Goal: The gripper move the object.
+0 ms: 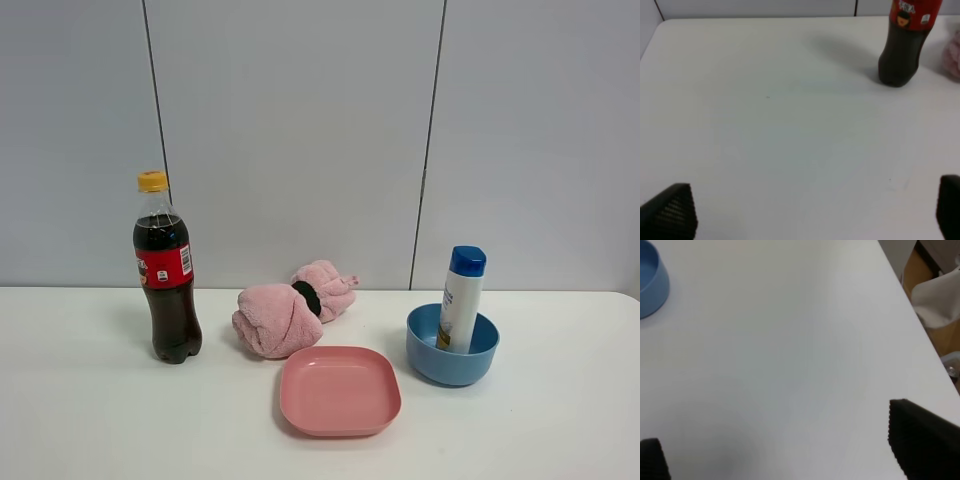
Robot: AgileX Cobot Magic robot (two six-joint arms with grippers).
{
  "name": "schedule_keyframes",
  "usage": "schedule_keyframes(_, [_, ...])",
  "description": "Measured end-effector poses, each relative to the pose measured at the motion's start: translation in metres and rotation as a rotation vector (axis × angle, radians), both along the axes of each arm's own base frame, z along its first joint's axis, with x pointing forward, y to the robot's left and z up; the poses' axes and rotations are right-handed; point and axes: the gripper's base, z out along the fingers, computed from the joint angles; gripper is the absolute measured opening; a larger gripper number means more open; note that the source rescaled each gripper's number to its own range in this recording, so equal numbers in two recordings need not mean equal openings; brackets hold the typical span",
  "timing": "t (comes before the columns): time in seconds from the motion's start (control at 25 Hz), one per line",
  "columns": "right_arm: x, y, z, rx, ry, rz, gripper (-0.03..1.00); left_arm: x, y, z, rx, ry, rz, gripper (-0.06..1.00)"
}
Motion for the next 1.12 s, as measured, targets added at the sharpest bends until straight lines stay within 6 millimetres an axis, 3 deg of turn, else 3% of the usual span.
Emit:
schedule_keyframes(0.24, [-0.01,0.002,-0.021,0.008,-0.107,-0.035,0.81,0.0,0.0,0.0,0.0,0.0,0.0,1.0])
schedule_keyframes(0.48, [-0.002,0.003,-0.024,0.007,-0.167,-0.032,0.81,0.0,0.0,0.0,0.0,0.0,0.0,1.0])
schedule_keyframes(1.12, [-0.001,0.003,-0.024,0.005,-0.172,-0.03,0.81,0.0,0.0,0.0,0.0,0.0,0.0,1.0])
